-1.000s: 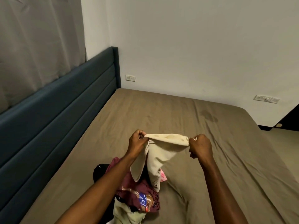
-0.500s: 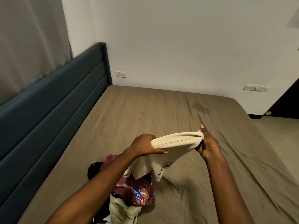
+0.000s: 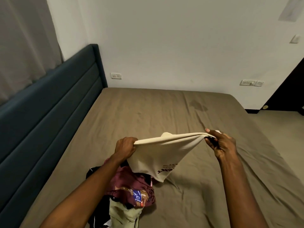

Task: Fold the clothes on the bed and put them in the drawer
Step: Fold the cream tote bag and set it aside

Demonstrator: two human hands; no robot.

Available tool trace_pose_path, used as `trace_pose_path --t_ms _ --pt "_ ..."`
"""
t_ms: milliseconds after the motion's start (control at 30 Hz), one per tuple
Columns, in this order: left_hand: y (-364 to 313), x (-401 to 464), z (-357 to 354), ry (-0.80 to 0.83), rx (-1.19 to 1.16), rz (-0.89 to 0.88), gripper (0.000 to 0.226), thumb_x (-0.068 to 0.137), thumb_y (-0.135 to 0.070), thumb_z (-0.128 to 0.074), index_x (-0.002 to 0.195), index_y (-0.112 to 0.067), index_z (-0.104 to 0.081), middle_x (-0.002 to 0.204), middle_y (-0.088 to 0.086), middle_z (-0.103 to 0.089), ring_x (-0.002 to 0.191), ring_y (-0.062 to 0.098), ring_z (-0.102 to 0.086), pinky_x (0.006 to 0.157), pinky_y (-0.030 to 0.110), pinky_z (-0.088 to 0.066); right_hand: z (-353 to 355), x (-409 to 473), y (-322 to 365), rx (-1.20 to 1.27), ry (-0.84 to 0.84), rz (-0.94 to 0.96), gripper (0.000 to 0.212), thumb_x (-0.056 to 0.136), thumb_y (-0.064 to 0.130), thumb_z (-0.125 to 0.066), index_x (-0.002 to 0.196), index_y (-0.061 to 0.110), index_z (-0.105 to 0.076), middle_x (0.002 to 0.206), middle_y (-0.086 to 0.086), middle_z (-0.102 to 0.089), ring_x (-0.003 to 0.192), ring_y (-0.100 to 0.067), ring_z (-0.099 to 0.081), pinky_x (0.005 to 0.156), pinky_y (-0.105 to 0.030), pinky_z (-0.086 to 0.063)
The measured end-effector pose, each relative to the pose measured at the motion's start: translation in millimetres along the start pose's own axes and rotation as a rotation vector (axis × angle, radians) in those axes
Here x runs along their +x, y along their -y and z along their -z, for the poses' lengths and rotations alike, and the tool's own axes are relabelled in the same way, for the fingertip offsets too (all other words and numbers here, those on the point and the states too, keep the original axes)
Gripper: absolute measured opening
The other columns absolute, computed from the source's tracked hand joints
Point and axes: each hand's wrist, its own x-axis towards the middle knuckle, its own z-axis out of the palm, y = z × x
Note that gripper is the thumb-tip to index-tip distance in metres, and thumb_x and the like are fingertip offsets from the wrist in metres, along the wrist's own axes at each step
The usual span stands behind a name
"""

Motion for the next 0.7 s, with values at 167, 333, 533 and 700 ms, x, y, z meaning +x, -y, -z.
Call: trace_pose_path --t_ms 167,333,533,700 --pt "16.3 0.5 -2.0 0.051 0.049 -0.002 0.035 0.084 -0.018 -0.056 0.115 -0.021 -0.07 0.115 0.006 -0.071 0.111 0.033 -0.063 0.084 0.037 -0.047 24.8 9.7 -23.3 -0.035 -0.031 -0.028 0.022 0.082 -0.004 -0.078 0.098 0.008 -0.069 0.062 0.0 -0.069 0.046 -0.007 -0.057 0.052 -0.028 -0.061" --pt "29.3 -3.9 1.2 0.102 0.016 0.017 0.025 0.086 -0.021 -0.053 0.101 -0.024 -0.073 0.106 0.003 -0.073 0.103 0.03 -0.066 0.073 0.035 -0.046 52.8 16.7 -36.6 0.008 -0.044 -0.118 0.01 0.097 -0.001 -0.064 0.093 -0.009 -0.066 0.073 -0.019 -0.065 0.048 -0.016 -0.063 0.062 -0.042 -0.065" --pt "40.3 1.9 -14.5 0.154 -0.408 0.127 0.022 0.074 -0.028 -0.049 0.074 -0.031 -0.071 0.072 -0.004 -0.071 0.072 0.016 -0.068 0.068 0.035 -0.051 80.0 15.0 -36.3 -0.077 -0.011 -0.059 0.008 0.09 -0.016 -0.058 0.09 -0.014 -0.066 0.085 -0.025 -0.072 0.07 -0.034 -0.074 0.064 -0.036 -0.065" --pt "45.7 6.1 -33.3 0.131 -0.407 0.228 0.015 0.095 -0.022 -0.054 0.084 -0.025 -0.063 0.075 -0.006 -0.065 0.078 0.022 -0.066 0.071 0.039 -0.053 107.0 16.1 -43.7 -0.194 -0.035 -0.045 0.024 0.068 -0.023 -0.073 0.087 -0.01 -0.067 0.086 -0.022 -0.067 0.067 -0.027 -0.07 0.062 -0.03 -0.064"
